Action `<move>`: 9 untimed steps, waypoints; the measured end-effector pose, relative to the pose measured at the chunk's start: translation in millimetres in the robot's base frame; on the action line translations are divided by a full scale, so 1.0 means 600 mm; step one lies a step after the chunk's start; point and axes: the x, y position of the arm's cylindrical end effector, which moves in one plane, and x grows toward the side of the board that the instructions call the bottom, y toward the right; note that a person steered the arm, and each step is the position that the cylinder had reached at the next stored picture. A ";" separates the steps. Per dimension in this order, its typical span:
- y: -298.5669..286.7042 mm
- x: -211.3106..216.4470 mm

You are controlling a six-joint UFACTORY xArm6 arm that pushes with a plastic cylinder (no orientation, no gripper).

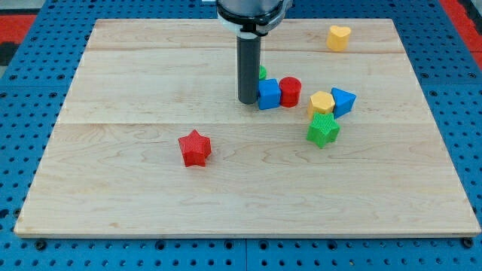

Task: Drag the red circle and blue cube close to yellow heart

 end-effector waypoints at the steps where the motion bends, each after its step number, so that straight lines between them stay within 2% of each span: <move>1: 0.011 0.000; 9: 0.198 0.012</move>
